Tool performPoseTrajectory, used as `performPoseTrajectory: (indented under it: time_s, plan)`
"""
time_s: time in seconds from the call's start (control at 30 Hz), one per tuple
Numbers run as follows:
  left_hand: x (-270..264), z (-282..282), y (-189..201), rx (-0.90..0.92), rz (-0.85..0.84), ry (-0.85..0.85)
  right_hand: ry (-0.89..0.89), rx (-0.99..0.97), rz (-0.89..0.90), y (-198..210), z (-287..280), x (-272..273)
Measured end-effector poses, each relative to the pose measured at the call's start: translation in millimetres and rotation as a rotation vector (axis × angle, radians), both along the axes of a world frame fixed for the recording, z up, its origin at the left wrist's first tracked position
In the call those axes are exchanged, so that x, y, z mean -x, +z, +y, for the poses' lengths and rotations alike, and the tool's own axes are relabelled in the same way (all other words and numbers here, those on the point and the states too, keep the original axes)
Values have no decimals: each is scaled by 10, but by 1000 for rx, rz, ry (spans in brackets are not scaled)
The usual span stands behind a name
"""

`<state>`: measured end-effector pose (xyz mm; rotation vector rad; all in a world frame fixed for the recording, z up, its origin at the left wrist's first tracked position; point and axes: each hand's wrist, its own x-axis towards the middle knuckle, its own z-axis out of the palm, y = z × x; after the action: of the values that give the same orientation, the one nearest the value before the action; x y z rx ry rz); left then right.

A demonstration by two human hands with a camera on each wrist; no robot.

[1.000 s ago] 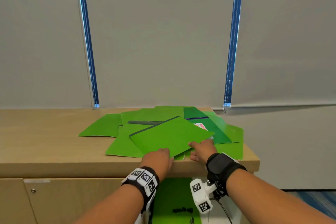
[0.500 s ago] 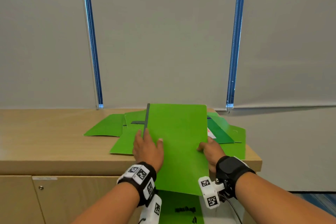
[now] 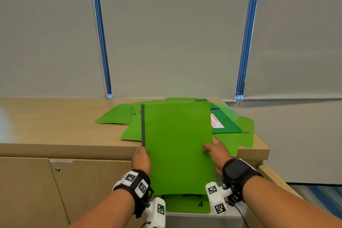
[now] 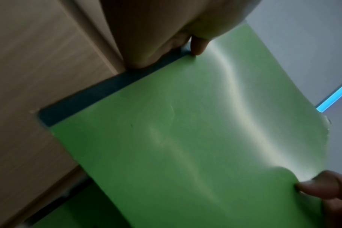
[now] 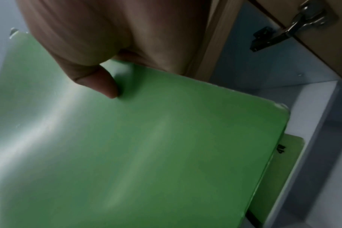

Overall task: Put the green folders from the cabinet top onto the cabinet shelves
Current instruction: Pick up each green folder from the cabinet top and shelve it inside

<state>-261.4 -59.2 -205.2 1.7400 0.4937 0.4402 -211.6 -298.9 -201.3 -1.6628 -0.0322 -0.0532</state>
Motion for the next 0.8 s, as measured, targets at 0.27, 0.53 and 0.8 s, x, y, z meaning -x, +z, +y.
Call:
performPoseTrajectory:
  time_s: [0.27, 0.53, 0.8]
  plan:
    - [244, 29, -805, 176, 64, 84, 107, -49, 102, -505, -30, 413]
    - [354, -196, -1547, 124, 166, 5, 8, -44, 253, -1448, -241, 390]
    - [135, -416, -2198, 65, 283, -29, -56, 39, 350, -2190, -441, 214]
